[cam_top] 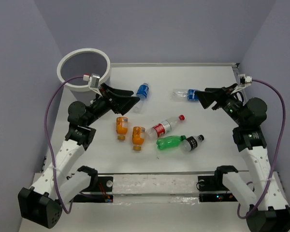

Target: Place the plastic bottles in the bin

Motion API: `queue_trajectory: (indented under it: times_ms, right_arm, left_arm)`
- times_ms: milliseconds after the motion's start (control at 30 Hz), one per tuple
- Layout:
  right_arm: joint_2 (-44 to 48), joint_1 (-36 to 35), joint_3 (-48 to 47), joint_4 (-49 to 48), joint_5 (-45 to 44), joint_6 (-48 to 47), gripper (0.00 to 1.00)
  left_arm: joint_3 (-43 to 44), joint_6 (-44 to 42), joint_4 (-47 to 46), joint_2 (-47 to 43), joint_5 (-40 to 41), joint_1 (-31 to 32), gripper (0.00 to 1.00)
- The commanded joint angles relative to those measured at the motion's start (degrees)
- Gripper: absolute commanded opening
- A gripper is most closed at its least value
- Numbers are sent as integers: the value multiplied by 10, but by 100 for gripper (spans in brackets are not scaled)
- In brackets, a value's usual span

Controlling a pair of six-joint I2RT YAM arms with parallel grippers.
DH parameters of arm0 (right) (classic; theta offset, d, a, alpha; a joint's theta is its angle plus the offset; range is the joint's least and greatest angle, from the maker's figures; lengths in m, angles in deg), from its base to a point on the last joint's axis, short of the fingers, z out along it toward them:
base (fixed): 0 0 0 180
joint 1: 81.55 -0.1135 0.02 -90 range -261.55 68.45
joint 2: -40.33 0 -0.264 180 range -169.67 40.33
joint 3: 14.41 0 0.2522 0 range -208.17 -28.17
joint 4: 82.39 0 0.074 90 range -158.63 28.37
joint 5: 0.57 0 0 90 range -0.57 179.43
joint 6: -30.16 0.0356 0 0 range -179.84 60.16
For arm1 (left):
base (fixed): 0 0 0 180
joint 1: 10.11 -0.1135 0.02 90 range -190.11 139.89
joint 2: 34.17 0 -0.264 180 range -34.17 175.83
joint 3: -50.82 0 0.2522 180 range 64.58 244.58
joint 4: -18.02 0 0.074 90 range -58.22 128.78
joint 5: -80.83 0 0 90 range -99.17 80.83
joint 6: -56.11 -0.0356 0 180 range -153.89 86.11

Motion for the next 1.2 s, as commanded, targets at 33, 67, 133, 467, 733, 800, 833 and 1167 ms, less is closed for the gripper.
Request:
queue_trajectory:
  times_ms: [33, 67, 133, 467, 733, 800, 833, 1167]
  right_arm:
    - [11, 2, 5, -10, 1, -9, 87]
    - [11, 2, 5, -10, 2, -8, 87]
    - [15, 2, 9, -8, -1, -10, 87]
    - [48, -3, 16, 46, -90, -54, 87]
    - [51, -8, 20, 44, -91, -55, 87]
    - [51, -8, 21, 43, -86, -57, 87]
    - [50, -8, 21, 42, -82, -57, 87]
    - [33, -13, 26, 17, -30, -48, 87]
  left_arm:
    - [66, -16, -23, 44, 18, 18, 99]
    - [81, -27, -12, 57, 31, 28, 99]
    - [139, -93, 60, 103, 68, 88, 98]
    - [357, -319, 295, 352, 482, 189, 98]
    - [508, -439, 418, 562, 570, 183, 99]
    - [531, -445, 433, 611, 570, 180, 99]
    - [548, -446, 446, 625, 569, 177, 99]
    - [609, -449, 452, 716, 528, 131, 99]
